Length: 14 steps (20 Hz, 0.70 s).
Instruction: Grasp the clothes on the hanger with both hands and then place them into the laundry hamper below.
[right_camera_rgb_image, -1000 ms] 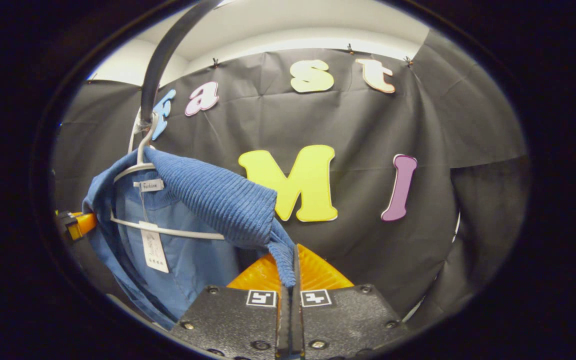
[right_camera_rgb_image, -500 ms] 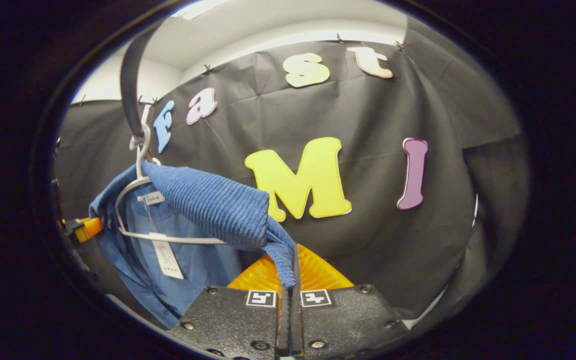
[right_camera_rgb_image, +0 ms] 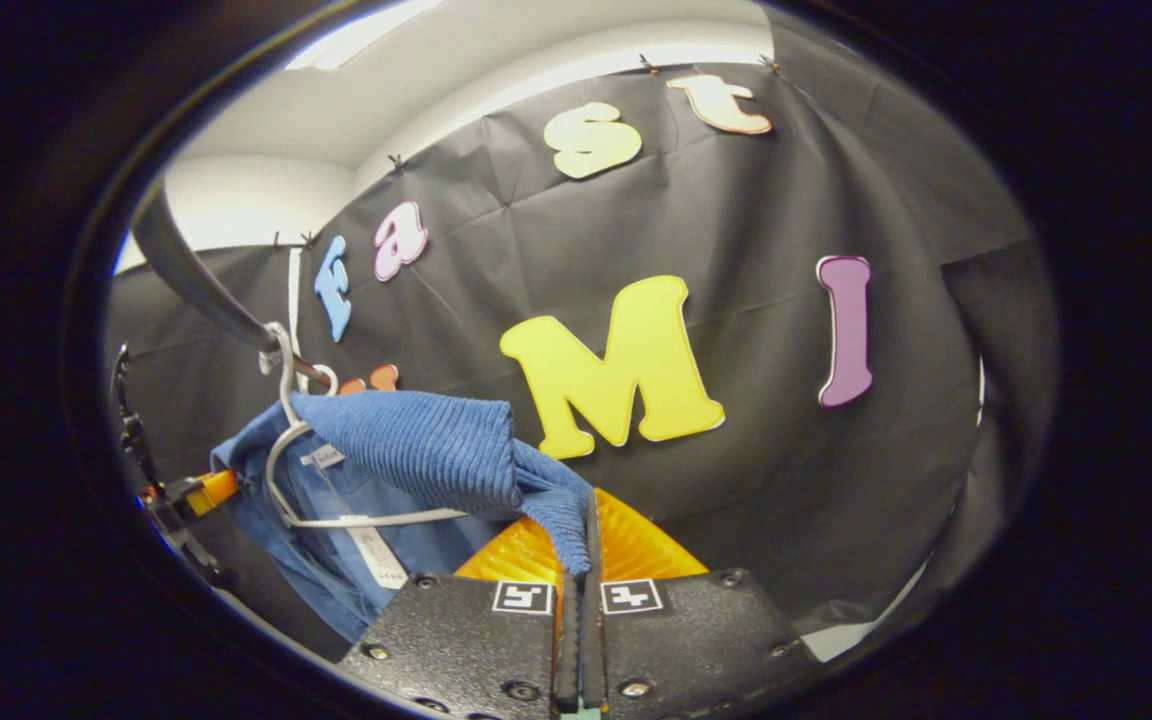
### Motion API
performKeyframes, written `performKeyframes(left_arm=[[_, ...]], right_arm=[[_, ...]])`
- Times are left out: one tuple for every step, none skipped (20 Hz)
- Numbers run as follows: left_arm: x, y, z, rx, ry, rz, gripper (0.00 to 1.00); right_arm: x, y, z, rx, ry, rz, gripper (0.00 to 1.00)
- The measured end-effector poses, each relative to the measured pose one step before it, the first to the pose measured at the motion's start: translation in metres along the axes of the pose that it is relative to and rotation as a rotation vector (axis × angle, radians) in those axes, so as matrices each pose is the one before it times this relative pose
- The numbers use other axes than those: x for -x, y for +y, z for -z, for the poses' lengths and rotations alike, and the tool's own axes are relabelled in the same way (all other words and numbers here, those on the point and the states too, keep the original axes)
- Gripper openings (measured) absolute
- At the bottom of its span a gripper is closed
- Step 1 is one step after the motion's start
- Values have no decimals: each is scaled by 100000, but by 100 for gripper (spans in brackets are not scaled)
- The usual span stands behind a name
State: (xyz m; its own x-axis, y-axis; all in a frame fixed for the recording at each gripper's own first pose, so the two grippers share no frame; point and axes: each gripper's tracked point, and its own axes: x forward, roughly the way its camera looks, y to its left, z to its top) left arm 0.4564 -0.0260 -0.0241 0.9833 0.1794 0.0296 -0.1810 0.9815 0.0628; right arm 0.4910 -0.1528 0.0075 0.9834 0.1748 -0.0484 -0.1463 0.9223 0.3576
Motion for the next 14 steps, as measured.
performKeyframes(left_arm=[[-303,-8,-328,264,-382,52,0],[-198,92,-175,-58,106,-197,0],[-213,252,-268,-351,-485,-321,0],[-174,221,-297,-139,-432,-315,0],[-240,48,-241,80,-454,-280,0],[-194,-70,-415,448,-311,65,0],[-73,-194,-74,273,-289,191,0],[51,-208,-64,-83,-219,279,0],[212,-138,-54,-495,-402,-67,0],[40,-95,-115,-455,-408,-121,0],[-36,-43,-140,94,-185,-138,0],[-121,-66,-239,513,-266,-58,0],[-166,-81,-200,953,-132,158,0],[-61,-95,-172,584,-96,197,0]], right_arm=[[-134,-143,-75,-1000,669,-630,5],[38,81,-71,-236,503,-812,5],[59,94,-365,207,-279,-498,5],[41,232,-423,-424,-411,-983,5],[-100,92,-428,-1087,-569,-448,5],[-305,72,-440,-916,-583,-330,5],[-170,-175,-242,-296,-263,367,5],[-148,-132,-404,-629,-374,562,5],[170,69,-222,-689,-404,-89,5],[-53,199,-236,-526,-343,-486,5],[19,282,-121,-684,608,-1457,5],[14,-6,-221,26,-240,-1141,5],[-28,-285,-415,-458,-782,-832,5],[-7,-119,-446,-1416,-767,-1187,5]])
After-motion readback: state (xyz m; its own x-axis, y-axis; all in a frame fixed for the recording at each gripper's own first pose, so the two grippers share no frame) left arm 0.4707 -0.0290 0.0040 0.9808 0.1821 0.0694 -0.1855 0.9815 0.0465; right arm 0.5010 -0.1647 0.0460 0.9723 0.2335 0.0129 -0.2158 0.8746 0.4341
